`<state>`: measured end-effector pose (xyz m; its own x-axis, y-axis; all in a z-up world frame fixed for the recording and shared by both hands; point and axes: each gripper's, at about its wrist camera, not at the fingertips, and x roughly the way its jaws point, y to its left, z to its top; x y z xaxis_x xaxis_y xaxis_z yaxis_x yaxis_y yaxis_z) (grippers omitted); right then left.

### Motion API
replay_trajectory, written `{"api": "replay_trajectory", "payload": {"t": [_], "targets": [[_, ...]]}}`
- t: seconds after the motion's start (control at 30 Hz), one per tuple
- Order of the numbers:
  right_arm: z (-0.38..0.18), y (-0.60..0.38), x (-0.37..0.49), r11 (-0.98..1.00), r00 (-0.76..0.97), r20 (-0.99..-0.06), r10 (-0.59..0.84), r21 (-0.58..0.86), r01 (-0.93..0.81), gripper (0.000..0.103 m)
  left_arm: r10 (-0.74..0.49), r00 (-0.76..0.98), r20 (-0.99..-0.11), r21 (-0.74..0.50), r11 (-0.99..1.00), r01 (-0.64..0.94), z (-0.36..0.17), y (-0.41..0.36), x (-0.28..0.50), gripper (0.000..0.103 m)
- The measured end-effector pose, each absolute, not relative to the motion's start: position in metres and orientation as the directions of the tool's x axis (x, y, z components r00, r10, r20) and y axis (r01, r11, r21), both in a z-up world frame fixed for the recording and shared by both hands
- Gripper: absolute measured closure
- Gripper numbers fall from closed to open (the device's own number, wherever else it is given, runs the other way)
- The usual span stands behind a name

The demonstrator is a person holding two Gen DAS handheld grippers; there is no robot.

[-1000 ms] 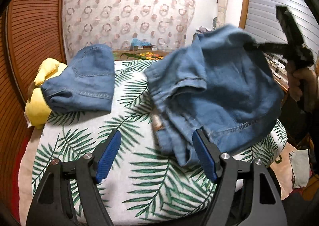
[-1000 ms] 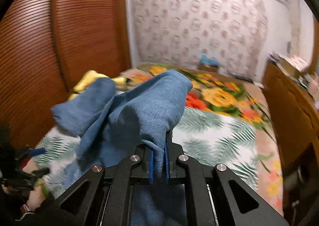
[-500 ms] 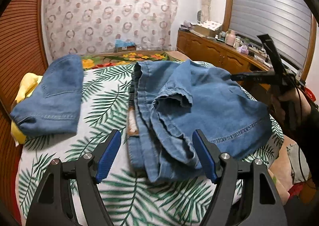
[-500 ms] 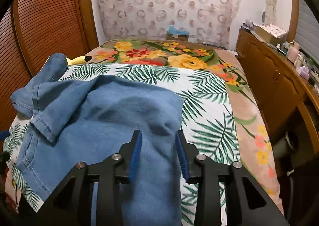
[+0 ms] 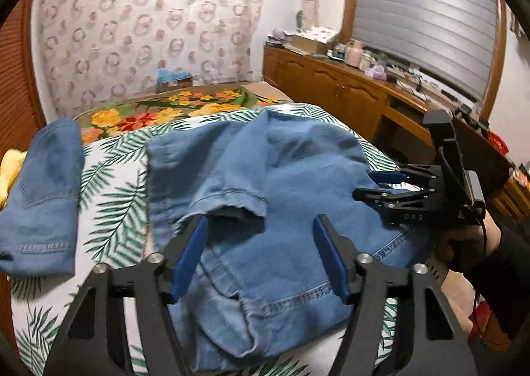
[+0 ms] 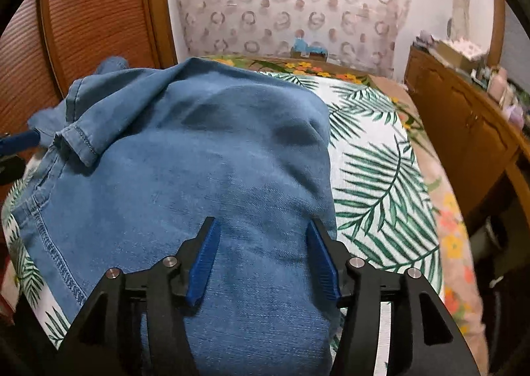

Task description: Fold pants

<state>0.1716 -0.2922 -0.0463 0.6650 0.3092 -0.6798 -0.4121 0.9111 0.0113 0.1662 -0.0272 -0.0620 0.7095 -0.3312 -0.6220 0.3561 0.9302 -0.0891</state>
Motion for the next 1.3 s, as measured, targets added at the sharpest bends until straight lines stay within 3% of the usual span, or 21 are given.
{"api": "replay_trajectory", "payload": {"t": [0.13,0.4,0.6,0.87,1.03,1.17,1.3], "targets": [[-0.050,-0.295,0.175,0.913,0.656,-0.683,0.321,0.039,-0.406,0.041,-0.361,0.671,-0.647,-0.106,0.915,0.390,-0.067,-0.036,0.177,0.057],[-0.052,-0.295,0.174,0.916,0.662,-0.678,0.318,0.041,-0.398,0.040,-0.183,0.651,-0.736,0.068,0.938,0.340,-0.090,-0.050,0.213,0.057],[-0.055,-0.291,0.165,0.917,0.672,-0.673,0.309,0.024,-0.397,0.040,-0.084,0.682,-0.726,0.153,0.948,0.280,-0.091,-0.041,0.222,0.057],[-0.055,-0.292,0.163,0.916,0.673,-0.671,0.311,0.023,-0.400,0.040,-0.031,0.760,-0.650,0.115,0.984,0.138,-0.067,-0.001,0.229,0.057],[-0.055,-0.292,0.163,0.916,0.673,-0.671,0.312,0.023,-0.401,0.040,-0.039,0.739,-0.673,0.072,0.991,0.117,-0.070,0.024,0.243,0.057],[-0.055,-0.293,0.163,0.916,0.673,-0.671,0.313,0.024,-0.401,0.040,-0.051,0.749,-0.660,0.052,0.992,0.112,-0.069,0.026,0.237,0.048],[-0.055,-0.293,0.162,0.916,0.673,-0.669,0.315,0.027,-0.401,0.040,-0.076,0.761,-0.644,0.038,0.991,0.132,-0.066,0.021,0.230,0.046]]}}
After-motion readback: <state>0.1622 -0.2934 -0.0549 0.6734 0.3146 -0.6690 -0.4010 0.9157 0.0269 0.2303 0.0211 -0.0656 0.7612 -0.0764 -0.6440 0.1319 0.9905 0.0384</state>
